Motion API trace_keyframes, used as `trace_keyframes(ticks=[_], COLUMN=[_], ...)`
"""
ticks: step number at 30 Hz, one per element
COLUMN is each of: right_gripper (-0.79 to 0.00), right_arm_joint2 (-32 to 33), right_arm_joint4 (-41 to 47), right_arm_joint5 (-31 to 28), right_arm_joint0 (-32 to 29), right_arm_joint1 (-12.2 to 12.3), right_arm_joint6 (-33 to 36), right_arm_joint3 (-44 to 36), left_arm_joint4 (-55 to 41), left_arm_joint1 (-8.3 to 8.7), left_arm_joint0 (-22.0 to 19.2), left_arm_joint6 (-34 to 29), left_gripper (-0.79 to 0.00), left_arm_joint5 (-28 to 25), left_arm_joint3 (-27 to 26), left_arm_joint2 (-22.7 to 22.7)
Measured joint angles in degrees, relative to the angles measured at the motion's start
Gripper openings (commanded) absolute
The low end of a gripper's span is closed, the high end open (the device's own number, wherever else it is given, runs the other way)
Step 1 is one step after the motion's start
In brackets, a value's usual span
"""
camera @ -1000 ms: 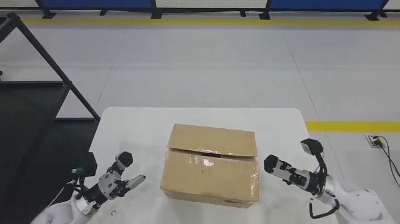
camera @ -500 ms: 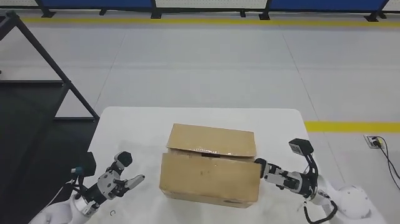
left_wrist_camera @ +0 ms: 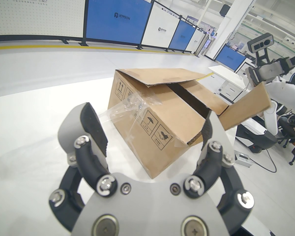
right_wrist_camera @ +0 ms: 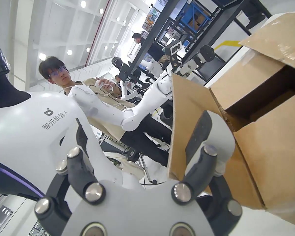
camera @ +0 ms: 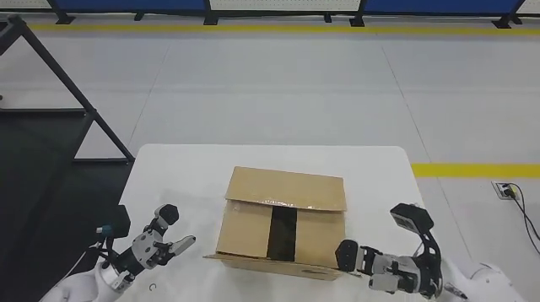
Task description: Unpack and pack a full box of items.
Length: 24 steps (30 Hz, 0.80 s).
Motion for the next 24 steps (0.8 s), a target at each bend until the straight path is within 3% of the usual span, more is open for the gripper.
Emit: trace_keyframes(ticks=[12, 24], right_gripper=[0.000, 0.000], right_arm_joint2=[-4.95, -17.08], right_arm_joint4=[-3.38, -3.58], right_arm_joint5=[-6.02, -12.24], right_arm_joint0=[-6.05, -2.33], right_arm_joint1=[5.49, 9.86], right_arm_joint6=[-6.03, -12.25], right_arm_joint3=[-1.04, 7.07], left_arm_joint4=[0.00, 0.00], left_arm_joint1=[0.00, 0.00], left_arm_joint0=[0.00, 0.00], left_arm_joint6=[0.00, 0.00], left_gripper=[0.000, 0.000], left_arm_joint5=[0.00, 0.00], left_arm_joint3=[0.00, 0.00], left_arm_joint2=[0.00, 0.00])
